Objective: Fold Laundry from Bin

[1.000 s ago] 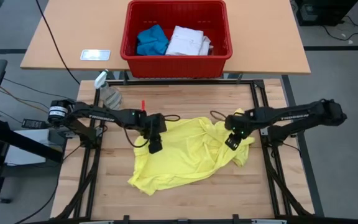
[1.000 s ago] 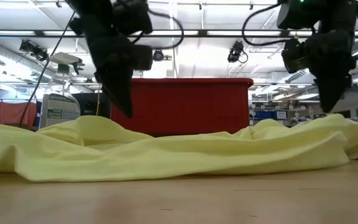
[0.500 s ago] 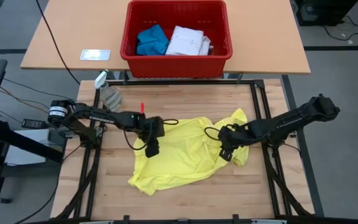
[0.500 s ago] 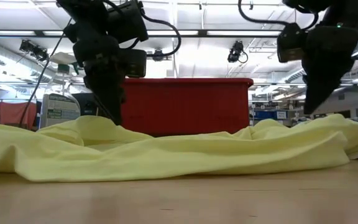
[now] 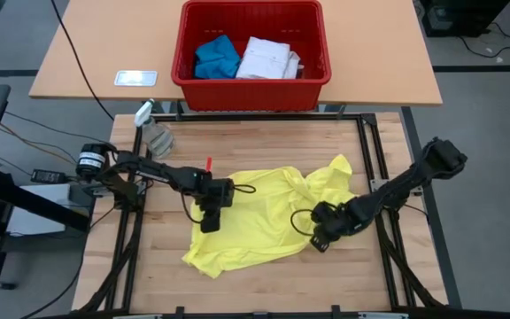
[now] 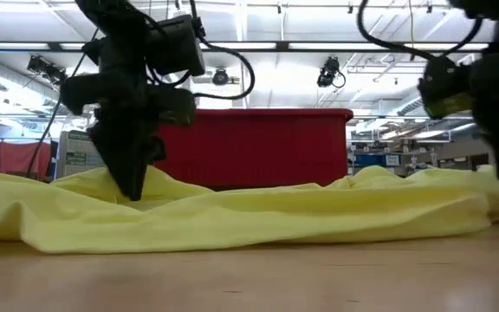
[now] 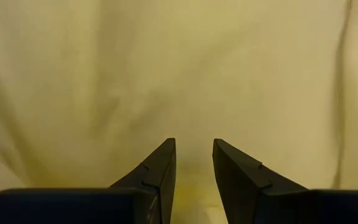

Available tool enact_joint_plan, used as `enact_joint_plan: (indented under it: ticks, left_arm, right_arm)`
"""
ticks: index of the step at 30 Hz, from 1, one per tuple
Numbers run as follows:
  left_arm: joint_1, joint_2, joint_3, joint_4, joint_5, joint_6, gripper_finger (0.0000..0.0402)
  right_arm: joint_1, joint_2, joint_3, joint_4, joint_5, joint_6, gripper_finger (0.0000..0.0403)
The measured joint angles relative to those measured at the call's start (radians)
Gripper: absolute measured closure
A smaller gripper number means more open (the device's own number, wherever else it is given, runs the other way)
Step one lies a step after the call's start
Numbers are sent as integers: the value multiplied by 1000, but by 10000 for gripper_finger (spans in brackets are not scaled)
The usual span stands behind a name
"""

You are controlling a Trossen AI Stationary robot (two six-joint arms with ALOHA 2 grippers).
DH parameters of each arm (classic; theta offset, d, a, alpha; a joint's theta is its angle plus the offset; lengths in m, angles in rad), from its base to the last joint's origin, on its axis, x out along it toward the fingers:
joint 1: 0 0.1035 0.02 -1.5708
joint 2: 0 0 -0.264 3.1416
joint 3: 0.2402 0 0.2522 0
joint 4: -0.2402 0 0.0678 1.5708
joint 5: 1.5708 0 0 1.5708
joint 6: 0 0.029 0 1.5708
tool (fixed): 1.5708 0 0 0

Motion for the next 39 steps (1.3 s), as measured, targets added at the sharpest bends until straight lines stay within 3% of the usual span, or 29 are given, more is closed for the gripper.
enact_joint_plan:
  ticks: [5,8,13,18,27,30,33,39]
  left_arm:
    - [-9,-6,-114,39,81,51,290]
    - [-28,-42,-176,1,136,44,290]
    - [-58,-138,-205,-43,115,32,290]
    - [-58,-220,-203,-27,103,22,290]
    - [-55,-252,-203,23,88,-10,290]
    - [-45,-250,-203,66,12,-12,290]
    - [-17,-250,-202,99,-3,-18,290]
    - [70,-247,-202,117,-17,-28,290]
  right_arm:
    - [108,45,0,77,-184,153,277]
    - [195,59,11,177,-238,288,282]
    - [312,62,92,272,-156,487,297]
    - [350,60,205,93,-46,546,313]
    - [240,47,247,-260,113,534,316]
    - [186,46,246,-399,171,452,312]
    - [123,46,246,-493,193,338,304]
    - [-71,45,180,-450,243,38,281]
